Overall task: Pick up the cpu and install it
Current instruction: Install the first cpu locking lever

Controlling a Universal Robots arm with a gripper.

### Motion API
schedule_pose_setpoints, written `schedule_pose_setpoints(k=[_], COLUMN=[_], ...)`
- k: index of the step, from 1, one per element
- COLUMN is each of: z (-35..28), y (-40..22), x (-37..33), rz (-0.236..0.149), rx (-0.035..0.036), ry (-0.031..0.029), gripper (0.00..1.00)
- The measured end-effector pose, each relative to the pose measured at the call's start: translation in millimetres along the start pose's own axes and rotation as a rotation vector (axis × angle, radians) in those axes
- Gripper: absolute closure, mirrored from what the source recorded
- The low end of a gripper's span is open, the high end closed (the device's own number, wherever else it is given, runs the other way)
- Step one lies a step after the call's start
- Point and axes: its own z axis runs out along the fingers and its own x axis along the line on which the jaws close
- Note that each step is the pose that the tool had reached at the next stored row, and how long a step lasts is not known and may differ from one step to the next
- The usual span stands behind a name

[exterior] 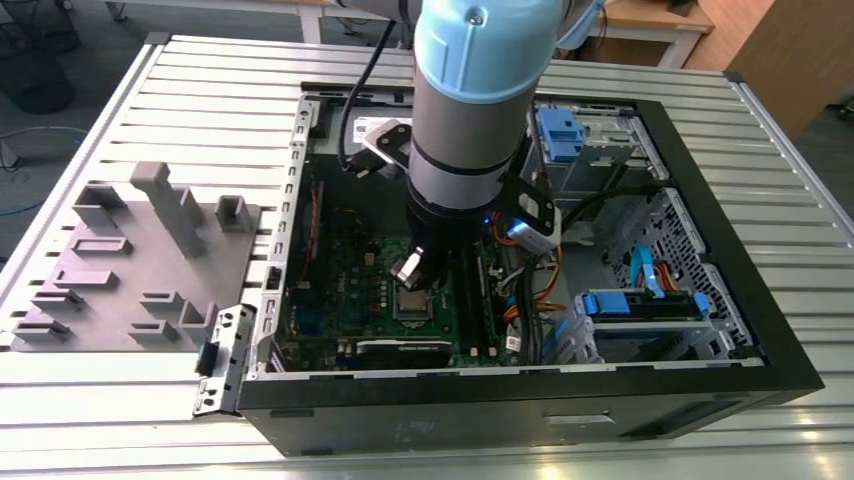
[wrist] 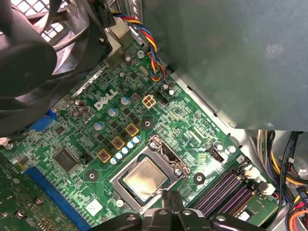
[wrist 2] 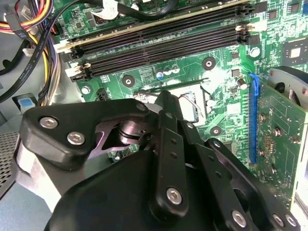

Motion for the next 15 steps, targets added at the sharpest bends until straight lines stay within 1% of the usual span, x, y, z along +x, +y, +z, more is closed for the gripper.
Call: schedule_pose_setpoints(k=[3,8,12,15], z=[-0.2,2.4,6.4,10.7], y=[0.0,-1.0,-1.9,-2.6], x=[1.0,2.4,3.3,4.0], rz=[0.000,0.001,0.005,0.009], rx=[0.0010,0.0039,0.0065,0.0083], ry=[0.0017,0.0042,0.0068,0.0084], gripper=[0.89,0.89,0.89,0.89])
